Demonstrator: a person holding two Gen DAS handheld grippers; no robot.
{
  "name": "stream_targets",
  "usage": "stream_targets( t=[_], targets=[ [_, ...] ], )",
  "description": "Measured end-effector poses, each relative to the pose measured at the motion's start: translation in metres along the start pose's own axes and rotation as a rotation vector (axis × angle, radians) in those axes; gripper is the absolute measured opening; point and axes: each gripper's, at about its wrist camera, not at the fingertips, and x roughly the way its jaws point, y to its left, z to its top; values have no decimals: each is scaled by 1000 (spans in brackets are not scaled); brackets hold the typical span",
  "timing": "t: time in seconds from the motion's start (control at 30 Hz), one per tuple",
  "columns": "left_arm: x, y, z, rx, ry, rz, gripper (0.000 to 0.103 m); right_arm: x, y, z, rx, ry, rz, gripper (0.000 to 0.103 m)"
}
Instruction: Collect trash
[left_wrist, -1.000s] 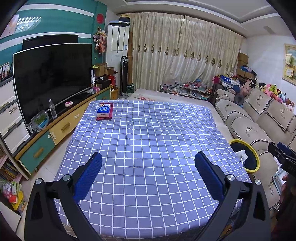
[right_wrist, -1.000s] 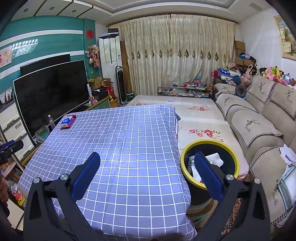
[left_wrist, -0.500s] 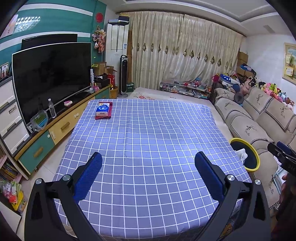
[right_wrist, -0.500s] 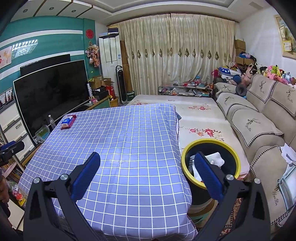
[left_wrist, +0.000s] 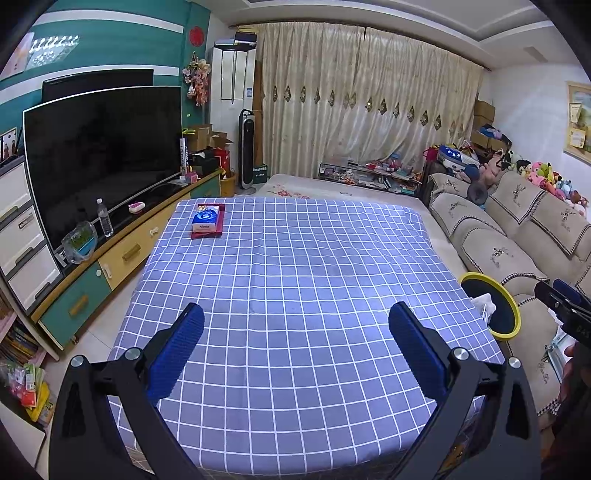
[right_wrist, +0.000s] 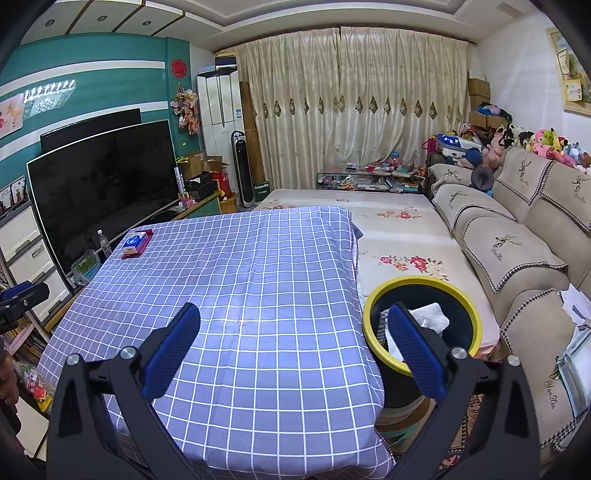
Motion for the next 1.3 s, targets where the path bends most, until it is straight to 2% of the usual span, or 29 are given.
stream_targets(
  t=[1.3],
  targets=[
    [9,-3,-3,9,22,0,99,5,7,-3,9,6,8,97]
  ],
)
